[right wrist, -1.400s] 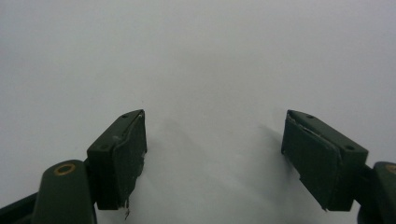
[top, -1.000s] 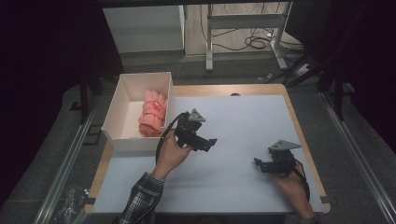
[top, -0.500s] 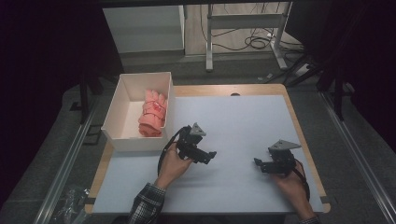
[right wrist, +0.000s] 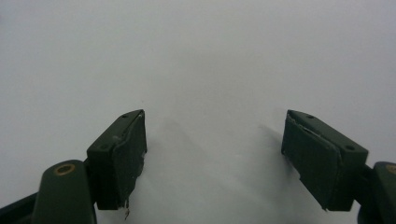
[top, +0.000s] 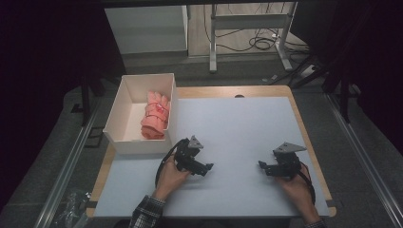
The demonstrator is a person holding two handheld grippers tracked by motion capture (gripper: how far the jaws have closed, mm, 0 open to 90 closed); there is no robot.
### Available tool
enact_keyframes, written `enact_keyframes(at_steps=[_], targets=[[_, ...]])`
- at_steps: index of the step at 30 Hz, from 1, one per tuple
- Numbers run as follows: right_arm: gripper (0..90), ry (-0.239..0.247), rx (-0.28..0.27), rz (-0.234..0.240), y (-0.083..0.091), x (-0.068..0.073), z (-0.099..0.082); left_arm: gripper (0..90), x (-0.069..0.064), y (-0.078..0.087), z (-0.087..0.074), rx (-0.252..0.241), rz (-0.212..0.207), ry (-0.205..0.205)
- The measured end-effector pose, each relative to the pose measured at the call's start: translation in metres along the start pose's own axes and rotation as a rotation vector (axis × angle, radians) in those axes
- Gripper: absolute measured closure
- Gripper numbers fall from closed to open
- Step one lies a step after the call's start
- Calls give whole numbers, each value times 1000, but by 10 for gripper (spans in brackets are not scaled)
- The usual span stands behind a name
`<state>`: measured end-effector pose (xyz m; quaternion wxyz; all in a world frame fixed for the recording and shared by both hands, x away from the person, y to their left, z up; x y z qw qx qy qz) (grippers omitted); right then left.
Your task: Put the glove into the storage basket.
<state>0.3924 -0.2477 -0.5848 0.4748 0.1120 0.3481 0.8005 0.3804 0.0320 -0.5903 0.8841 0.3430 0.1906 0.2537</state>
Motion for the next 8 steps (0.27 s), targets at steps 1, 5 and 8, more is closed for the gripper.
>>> enact_keyframes(at_steps=[1, 5, 8], targets=[[225, 1, 0, 0, 0, 0, 0, 4, 1, -1, -3, 3, 1, 7], [224, 0, 1, 0, 0, 0, 0, 0, 3, -7, -13, 5, 19, -12], [223, 1, 1, -1, 0, 0, 0, 0, 3, -7, -13, 6, 19, -10]])
Point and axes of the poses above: each handheld gripper's, and its own axes: y roughly backward along the jaws, z roughly out of its top, x roughly to its left, the point moved 8 cm from there along -y, roughly forward along the jaws, and after that the axes turned 8 degrees about -z, right-handed, at the moved point
